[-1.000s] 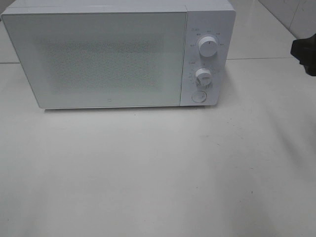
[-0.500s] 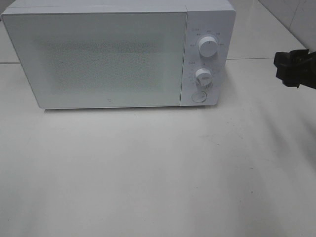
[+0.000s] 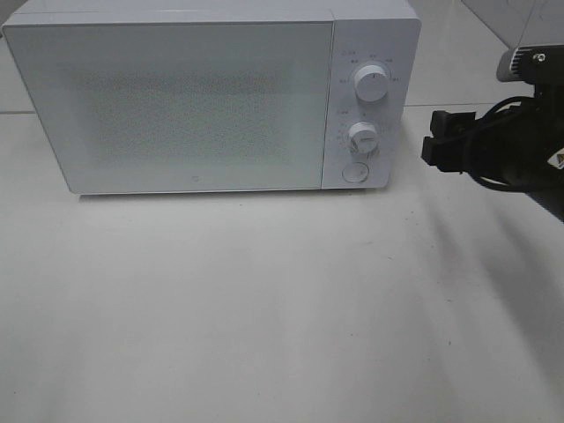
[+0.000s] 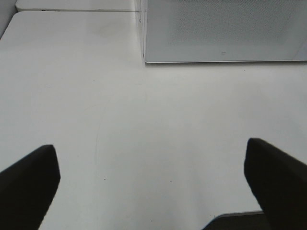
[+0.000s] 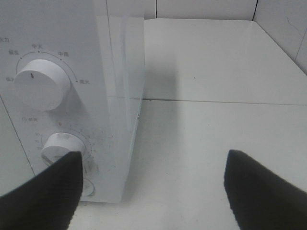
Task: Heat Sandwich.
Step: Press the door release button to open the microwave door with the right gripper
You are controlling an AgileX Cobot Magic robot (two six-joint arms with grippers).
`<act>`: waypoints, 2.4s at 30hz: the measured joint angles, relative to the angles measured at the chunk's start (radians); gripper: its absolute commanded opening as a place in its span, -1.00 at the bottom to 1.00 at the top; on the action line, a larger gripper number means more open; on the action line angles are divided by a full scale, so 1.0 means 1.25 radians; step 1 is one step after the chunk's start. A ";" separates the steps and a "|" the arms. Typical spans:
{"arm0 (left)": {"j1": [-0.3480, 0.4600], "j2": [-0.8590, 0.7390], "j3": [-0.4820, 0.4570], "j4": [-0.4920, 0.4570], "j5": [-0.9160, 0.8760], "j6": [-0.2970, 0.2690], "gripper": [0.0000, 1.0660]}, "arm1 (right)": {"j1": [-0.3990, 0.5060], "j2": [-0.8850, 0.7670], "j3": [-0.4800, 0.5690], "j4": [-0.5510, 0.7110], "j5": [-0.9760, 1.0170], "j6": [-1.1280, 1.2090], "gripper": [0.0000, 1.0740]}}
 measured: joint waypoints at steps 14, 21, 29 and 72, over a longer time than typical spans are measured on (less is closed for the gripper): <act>0.000 0.000 0.000 0.000 0.000 0.000 0.83 | 0.201 0.134 -0.026 0.197 -0.122 -0.042 0.42; 0.000 0.000 0.000 0.000 0.000 0.000 0.83 | 0.274 0.187 -0.075 0.267 -0.130 -0.092 0.42; 0.000 0.000 0.000 0.000 0.000 0.000 0.83 | 0.314 0.194 -0.090 0.329 -0.132 -0.132 0.42; 0.000 0.000 0.000 0.000 0.000 0.000 0.83 | 0.316 0.195 -0.090 0.337 -0.071 1.121 -0.41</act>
